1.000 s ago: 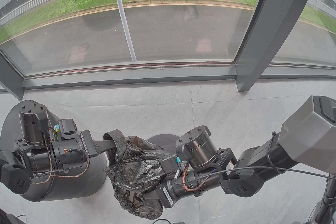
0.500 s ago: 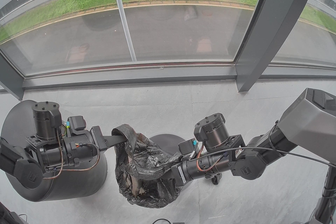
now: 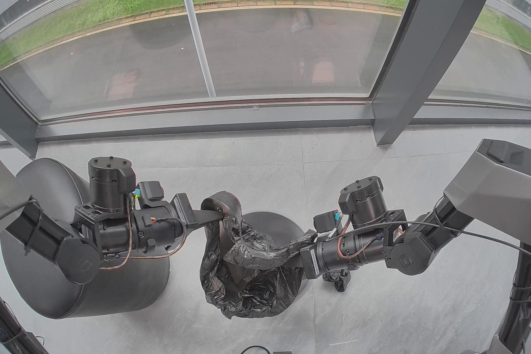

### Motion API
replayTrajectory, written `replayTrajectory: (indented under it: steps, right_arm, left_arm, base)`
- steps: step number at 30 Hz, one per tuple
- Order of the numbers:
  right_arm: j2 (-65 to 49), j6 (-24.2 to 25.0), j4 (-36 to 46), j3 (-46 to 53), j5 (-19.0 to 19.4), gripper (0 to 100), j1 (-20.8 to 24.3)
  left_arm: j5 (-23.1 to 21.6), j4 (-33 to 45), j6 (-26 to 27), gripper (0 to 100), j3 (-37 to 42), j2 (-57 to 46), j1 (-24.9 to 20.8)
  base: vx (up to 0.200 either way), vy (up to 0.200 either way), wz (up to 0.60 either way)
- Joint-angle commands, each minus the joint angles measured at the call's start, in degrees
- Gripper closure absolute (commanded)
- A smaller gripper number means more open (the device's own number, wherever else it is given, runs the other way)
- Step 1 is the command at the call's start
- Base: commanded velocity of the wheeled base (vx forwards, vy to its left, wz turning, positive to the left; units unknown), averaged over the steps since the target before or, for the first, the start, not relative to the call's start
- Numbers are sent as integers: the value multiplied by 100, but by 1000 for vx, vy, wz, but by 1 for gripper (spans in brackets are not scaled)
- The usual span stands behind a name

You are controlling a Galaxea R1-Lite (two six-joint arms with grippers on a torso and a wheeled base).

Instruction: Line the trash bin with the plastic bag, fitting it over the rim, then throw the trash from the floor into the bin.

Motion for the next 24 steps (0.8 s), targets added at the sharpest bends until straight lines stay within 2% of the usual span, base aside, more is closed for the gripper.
replayTrajectory:
  steps: [1, 7, 14, 24]
  right_arm:
    - [104, -137, -186, 193, 21, 100, -250]
    - [113, -146, -362, 228, 65, 100, -540]
    - [174, -102, -792, 184, 65, 100, -690]
    - [236, -102, -827, 254, 56, 100, -602]
  left_arm:
    - [120, 1, -167, 100, -345, 494, -182]
    - [533, 10, -273, 100, -741, 846, -340]
    - [542, 63, -299, 100, -1093, 855, -331]
    - [542, 89, -299, 100, -1093, 811, -323]
  base:
    - [0, 0, 0]
    - [0, 0, 0]
    - [0, 0, 0]
    - [0, 0, 0]
